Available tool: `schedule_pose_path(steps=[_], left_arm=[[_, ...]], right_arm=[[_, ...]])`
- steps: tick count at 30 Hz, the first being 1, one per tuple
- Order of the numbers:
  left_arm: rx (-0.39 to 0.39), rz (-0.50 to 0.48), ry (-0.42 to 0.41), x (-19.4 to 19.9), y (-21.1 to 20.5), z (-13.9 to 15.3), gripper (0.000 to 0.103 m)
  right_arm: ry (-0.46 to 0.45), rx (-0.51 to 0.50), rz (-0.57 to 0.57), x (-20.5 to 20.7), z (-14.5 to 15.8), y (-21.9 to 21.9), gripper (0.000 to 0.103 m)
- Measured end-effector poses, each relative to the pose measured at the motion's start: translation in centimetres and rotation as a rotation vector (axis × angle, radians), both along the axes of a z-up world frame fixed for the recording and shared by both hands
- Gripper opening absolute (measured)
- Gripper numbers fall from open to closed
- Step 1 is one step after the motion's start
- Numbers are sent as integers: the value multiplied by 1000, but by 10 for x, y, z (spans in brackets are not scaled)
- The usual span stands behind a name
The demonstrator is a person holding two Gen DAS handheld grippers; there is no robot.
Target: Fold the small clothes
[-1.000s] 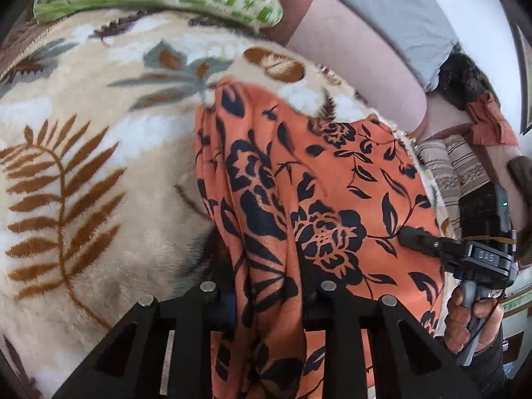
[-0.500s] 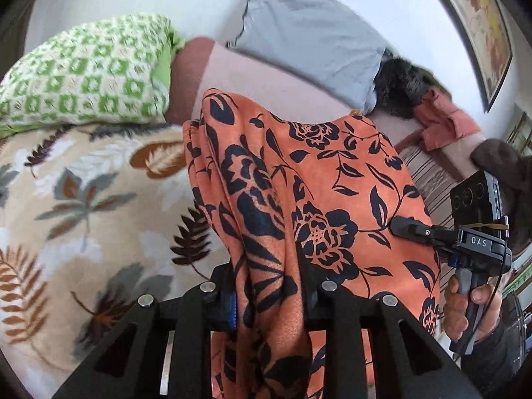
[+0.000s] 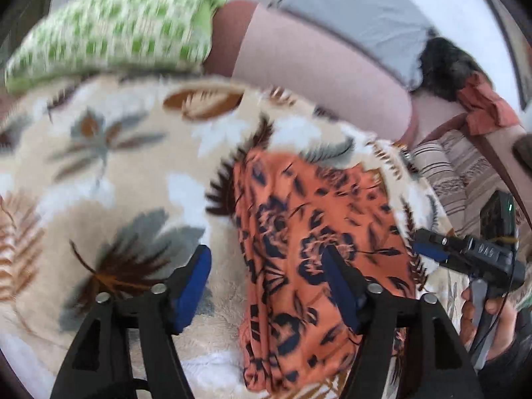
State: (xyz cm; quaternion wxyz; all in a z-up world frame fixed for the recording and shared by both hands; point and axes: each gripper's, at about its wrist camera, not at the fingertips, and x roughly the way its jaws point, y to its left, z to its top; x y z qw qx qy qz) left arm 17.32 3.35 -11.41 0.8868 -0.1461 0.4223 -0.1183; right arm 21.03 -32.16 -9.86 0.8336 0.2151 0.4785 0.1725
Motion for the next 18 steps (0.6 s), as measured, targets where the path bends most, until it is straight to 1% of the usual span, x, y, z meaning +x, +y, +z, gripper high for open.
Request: schedule_pose_path(steps=[2,4,5,6,7,8,9,10,11,12,13,14,16,18], left_arm=[[29,-18,-34,-14,2,5,74],[49,-41,-46,-24,-1,-2,75],[54,-51,-38,-23,-6,-10,76],[69,-58,-9,-19,-13,-22,76],[80,-63,16,-12,-17,-30,80],[111,-81,86,-5,-23,-48,81],[164,-90,185,2,-30,-68,81],[175,-93,220,4,-32,-77,81],[166,-84,192,1,-30,-77,81],[168,-68,156,-4,-27,-69,81],[172,-54,142,-5,-25,-63,81],[161,-35,107,-8,-21,-50,81],[135,-28,32,-13,-17,-30,81],[146,-20,-10,-12,-16,-19,82]], right_arm=[[-53,18,32,-13,21,12,69],[-83,33,59,-22,28,22,75],[-85,37,74,-27,26,34,77],[-76,33,85,-30,21,40,80],[-50,20,90,-28,10,46,81],[-7,7,91,-25,-4,49,81],[58,-3,91,-23,-26,43,82],[83,-5,79,-20,-38,41,82],[58,12,58,-22,-34,39,82],[55,20,53,-24,-27,39,82],[44,7,56,-26,-16,40,82],[20,-9,62,-28,-7,41,82],[-31,-31,65,-29,12,42,82],[-80,-19,65,-27,28,41,82]])
